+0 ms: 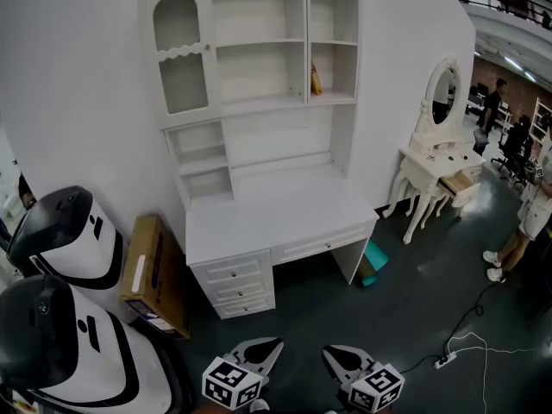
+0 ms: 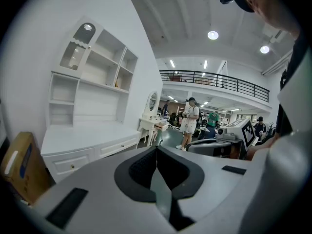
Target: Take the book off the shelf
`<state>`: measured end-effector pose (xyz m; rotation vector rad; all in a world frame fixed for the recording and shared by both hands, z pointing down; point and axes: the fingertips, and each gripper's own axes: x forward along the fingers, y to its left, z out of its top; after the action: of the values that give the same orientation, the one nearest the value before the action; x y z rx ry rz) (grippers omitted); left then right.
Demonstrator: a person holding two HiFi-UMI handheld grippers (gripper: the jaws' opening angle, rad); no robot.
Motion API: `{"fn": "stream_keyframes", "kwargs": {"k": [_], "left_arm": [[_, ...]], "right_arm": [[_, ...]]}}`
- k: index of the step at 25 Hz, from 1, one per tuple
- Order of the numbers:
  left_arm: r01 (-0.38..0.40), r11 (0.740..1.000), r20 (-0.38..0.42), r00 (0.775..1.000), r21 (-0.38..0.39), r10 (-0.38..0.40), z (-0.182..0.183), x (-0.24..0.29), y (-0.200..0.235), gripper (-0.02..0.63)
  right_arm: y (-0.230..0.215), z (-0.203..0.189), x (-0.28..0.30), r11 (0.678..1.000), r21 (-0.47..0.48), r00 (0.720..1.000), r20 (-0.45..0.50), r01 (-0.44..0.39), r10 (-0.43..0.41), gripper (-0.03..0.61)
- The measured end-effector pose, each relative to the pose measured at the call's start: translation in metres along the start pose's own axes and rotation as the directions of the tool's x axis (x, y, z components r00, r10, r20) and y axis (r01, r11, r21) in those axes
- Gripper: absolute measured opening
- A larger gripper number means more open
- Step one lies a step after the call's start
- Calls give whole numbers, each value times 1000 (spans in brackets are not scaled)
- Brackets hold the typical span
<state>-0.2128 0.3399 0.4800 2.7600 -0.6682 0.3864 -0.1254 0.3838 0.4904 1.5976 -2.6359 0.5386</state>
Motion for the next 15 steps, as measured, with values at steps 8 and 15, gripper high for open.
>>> {"fn": "stream_keyframes", "kwargs": {"k": [8,15], "left_arm": [[30,999,-3,1000,24,-30,2,-7,25,11],[74,996,-9,997,56,-74,7,-22,59,11]], "right_arm": [[13,-4,27,999,-40,999,-32,30,-31,31],[29,-10,58,997,-44,998,-20,58,-59,31]]}}
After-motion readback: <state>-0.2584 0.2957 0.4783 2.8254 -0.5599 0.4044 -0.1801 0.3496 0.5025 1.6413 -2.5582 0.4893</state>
